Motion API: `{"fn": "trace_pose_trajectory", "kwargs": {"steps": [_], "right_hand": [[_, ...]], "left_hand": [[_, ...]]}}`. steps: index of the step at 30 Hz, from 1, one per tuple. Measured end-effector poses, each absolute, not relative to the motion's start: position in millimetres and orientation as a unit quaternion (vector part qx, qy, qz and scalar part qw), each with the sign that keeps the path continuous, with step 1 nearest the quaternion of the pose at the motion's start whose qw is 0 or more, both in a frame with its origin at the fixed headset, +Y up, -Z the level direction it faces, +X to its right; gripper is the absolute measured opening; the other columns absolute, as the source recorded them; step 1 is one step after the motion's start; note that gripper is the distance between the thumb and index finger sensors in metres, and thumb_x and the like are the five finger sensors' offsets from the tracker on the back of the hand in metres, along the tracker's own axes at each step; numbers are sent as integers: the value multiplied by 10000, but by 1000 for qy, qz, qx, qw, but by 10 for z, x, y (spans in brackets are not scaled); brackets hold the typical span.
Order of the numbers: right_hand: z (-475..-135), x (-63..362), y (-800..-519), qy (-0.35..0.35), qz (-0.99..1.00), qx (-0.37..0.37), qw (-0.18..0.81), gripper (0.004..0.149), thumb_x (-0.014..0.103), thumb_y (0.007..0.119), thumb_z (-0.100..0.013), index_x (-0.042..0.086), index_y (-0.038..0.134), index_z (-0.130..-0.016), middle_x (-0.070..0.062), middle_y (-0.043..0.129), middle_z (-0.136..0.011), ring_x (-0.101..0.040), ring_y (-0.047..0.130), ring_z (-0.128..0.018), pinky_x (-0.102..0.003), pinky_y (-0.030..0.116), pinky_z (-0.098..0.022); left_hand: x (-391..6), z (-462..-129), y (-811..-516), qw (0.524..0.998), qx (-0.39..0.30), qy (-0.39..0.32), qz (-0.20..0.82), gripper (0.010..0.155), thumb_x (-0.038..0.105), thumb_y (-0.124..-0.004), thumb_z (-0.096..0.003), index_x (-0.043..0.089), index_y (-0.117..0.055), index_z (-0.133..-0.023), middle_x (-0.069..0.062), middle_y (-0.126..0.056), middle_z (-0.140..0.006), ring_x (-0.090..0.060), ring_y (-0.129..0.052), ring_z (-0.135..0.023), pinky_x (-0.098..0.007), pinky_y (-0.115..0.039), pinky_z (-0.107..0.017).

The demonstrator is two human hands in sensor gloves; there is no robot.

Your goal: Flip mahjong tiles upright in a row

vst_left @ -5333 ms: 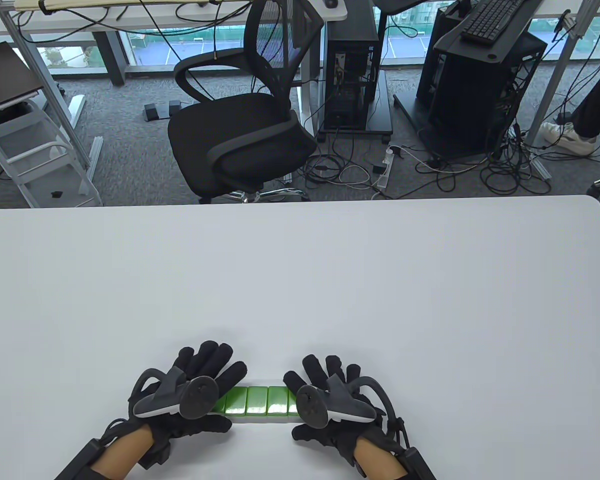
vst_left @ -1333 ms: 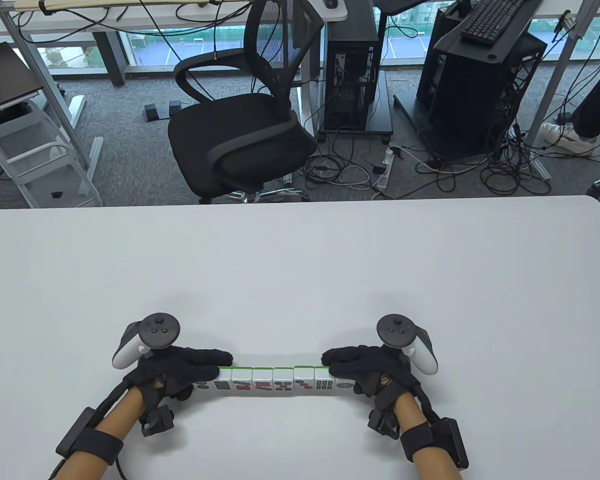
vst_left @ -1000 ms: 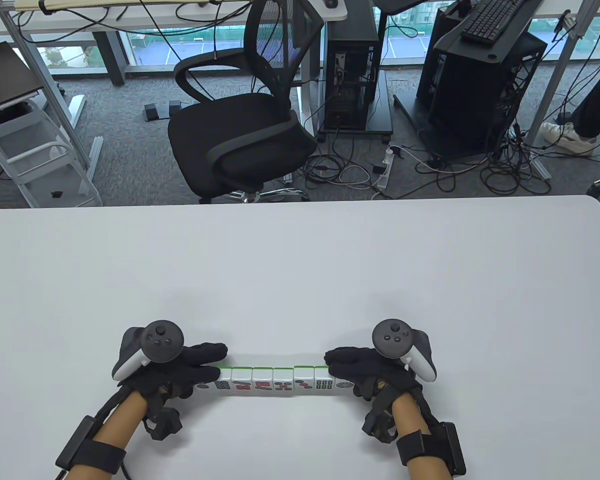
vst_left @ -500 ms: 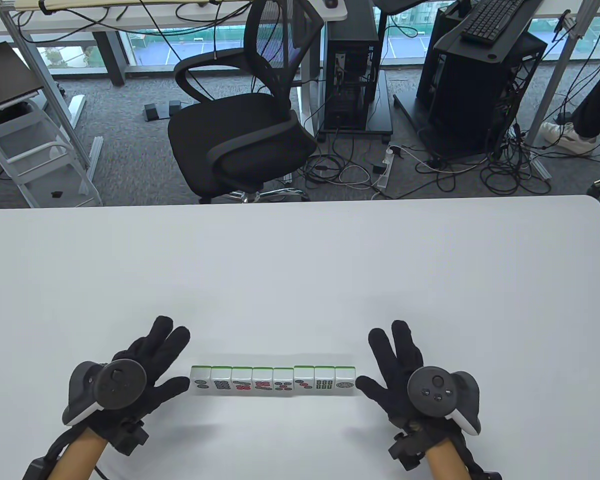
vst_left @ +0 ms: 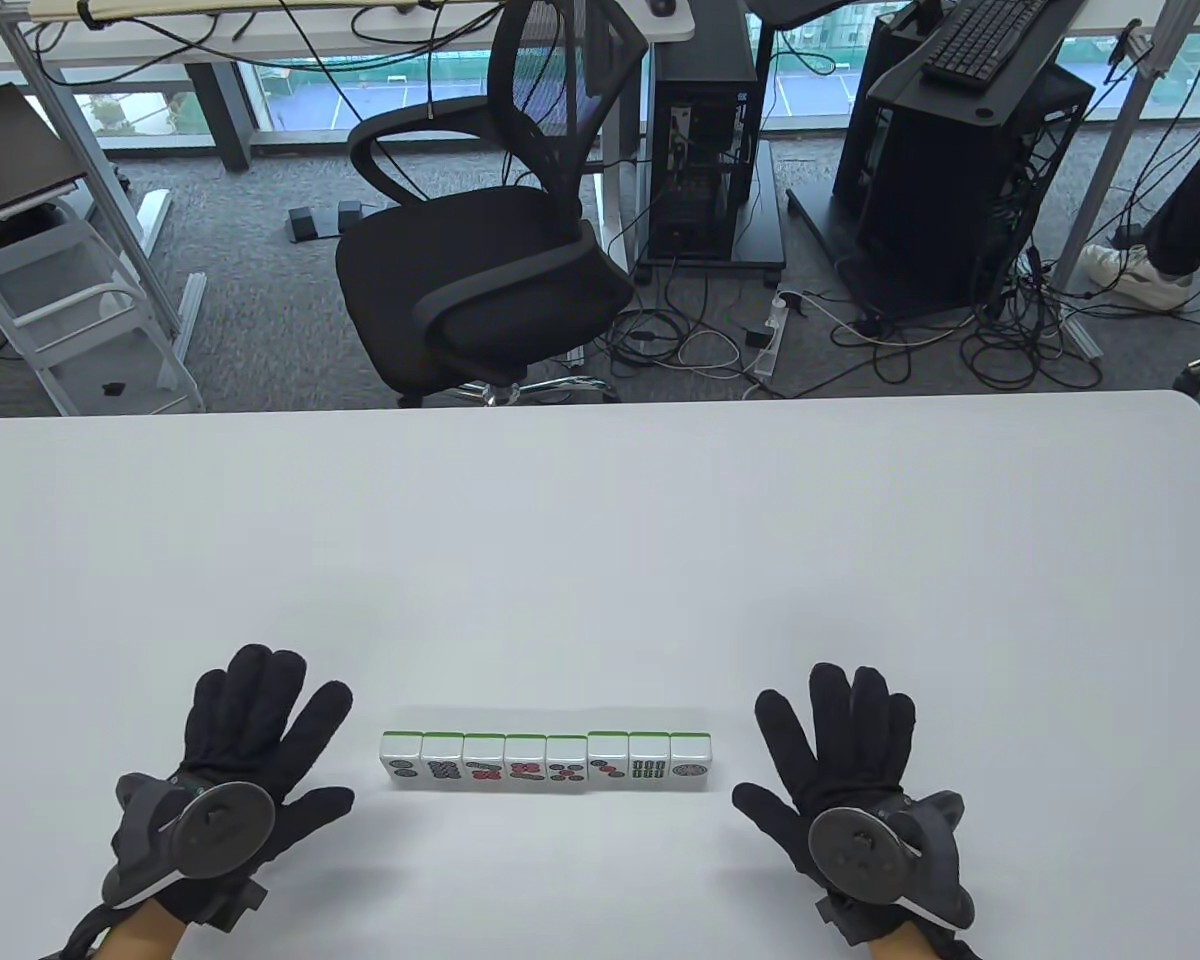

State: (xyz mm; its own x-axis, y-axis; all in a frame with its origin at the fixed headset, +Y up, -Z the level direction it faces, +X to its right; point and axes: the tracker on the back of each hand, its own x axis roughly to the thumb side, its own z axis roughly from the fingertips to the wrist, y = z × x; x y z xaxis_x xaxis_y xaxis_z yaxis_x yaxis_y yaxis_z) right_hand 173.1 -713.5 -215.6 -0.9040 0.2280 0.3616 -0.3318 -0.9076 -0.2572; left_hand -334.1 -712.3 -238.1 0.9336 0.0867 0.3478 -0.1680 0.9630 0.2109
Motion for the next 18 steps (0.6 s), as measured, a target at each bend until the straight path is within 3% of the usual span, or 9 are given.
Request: {"fn": "trace_pose_trajectory", "kwargs": {"steps": [18], "right_hand": [[-2141,1722,-7136,-161,963,169,135,804,623,610,-452,417,53,-994,-30,-168,-1047,-466,-142,-889,-731,51,-640]], "left_hand": [[-3419,-2355,-7051,979,127,-145,73,872,745,-643,-297,558,-179,-1012,231,107,-1112,-184,100,-1129,-573,-37,-843]]}}
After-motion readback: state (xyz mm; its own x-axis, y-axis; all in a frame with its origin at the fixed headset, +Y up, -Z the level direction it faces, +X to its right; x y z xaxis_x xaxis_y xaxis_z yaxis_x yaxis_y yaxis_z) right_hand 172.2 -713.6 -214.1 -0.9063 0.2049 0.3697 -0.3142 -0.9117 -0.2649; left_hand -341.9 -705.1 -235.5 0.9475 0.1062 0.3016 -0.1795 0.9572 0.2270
